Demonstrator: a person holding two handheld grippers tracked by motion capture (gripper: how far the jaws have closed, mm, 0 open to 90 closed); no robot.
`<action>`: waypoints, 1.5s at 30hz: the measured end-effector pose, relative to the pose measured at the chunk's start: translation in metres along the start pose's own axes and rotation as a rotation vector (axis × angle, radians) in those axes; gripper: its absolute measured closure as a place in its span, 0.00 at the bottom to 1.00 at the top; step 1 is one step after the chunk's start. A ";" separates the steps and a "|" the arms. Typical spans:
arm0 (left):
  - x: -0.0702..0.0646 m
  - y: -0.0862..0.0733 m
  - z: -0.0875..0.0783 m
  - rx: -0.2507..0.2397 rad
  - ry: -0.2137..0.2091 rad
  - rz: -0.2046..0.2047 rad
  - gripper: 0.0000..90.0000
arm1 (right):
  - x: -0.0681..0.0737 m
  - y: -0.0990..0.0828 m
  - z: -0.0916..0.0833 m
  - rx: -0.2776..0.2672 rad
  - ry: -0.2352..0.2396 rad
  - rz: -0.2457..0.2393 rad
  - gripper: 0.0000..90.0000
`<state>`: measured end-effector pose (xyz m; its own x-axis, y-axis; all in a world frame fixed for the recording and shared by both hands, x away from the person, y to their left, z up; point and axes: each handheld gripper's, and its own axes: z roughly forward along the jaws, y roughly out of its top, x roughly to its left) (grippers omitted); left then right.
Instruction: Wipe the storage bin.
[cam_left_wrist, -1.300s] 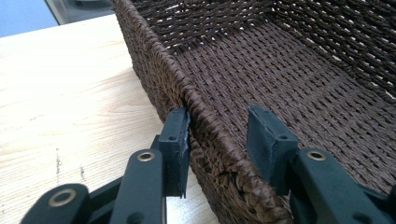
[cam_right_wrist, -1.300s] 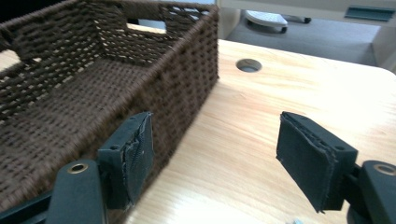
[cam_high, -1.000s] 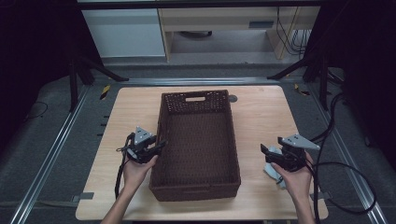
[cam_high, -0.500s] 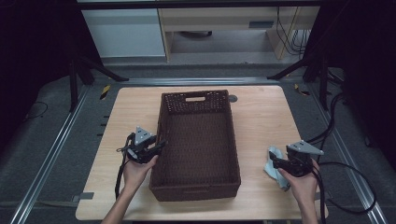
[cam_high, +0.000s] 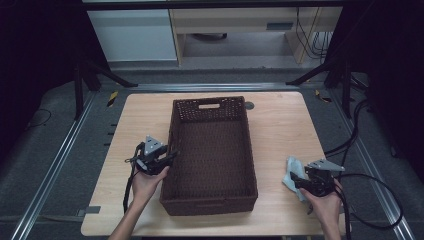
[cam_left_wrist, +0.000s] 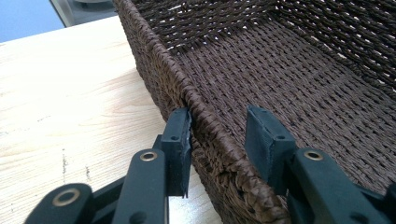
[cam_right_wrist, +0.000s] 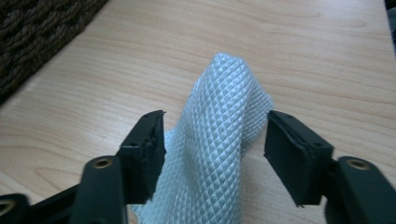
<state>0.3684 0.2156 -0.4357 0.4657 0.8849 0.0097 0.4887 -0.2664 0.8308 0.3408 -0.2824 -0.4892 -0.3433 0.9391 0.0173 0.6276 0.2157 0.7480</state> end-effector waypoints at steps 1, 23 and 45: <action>0.000 0.000 0.000 0.000 0.000 0.000 0.67 | 0.000 0.000 0.001 0.003 0.006 0.003 0.48; 0.001 0.002 0.001 -0.007 0.008 -0.020 0.72 | 0.002 0.007 0.002 0.068 0.089 -0.033 0.86; -0.011 0.004 0.002 -0.018 0.008 -0.039 0.74 | 0.015 0.043 0.005 -0.095 0.175 -0.034 0.86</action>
<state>0.3671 0.2043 -0.4338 0.4408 0.8974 -0.0184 0.4932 -0.2250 0.8403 0.3663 -0.2579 -0.4596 -0.4850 0.8688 0.0996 0.5477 0.2130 0.8091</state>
